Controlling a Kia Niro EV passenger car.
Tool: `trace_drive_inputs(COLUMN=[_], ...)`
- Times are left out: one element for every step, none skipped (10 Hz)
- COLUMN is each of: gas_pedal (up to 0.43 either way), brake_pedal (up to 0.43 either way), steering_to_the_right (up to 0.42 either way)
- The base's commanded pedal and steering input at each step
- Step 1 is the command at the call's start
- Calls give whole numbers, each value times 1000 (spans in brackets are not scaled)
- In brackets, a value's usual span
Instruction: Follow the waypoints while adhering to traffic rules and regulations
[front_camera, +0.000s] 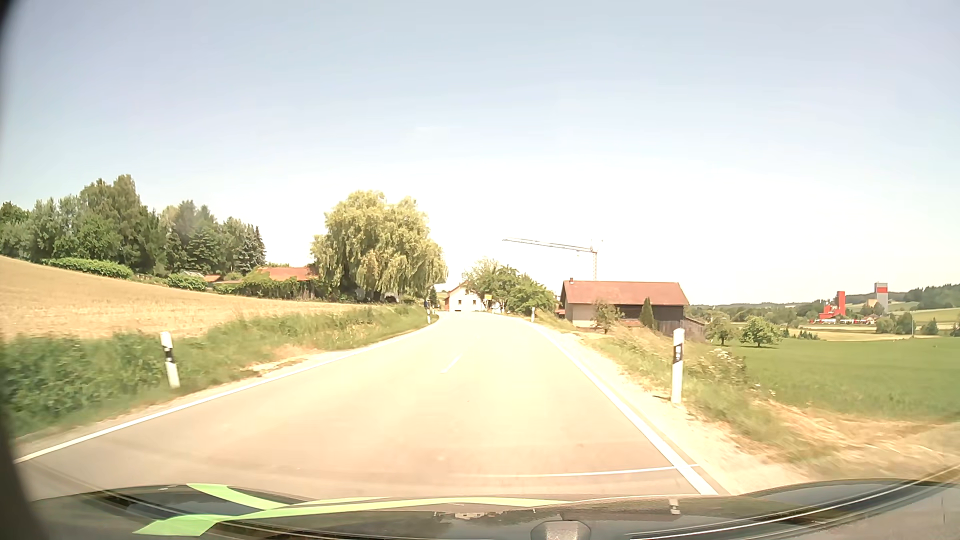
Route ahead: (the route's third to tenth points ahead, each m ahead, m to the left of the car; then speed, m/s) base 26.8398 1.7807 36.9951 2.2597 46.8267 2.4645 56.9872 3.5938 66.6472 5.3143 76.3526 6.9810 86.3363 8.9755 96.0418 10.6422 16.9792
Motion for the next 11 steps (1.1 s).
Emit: trace_drive_inputs(gas_pedal=[47,67,79,98,110,110,110,110,110,110,110], brake_pedal=[0,0,0,0,0,0,0,0,0,0,0], steering_to_the_right=[-2,-2,-2,-2,-2,-3,-3,-3,-4,-5,-7])
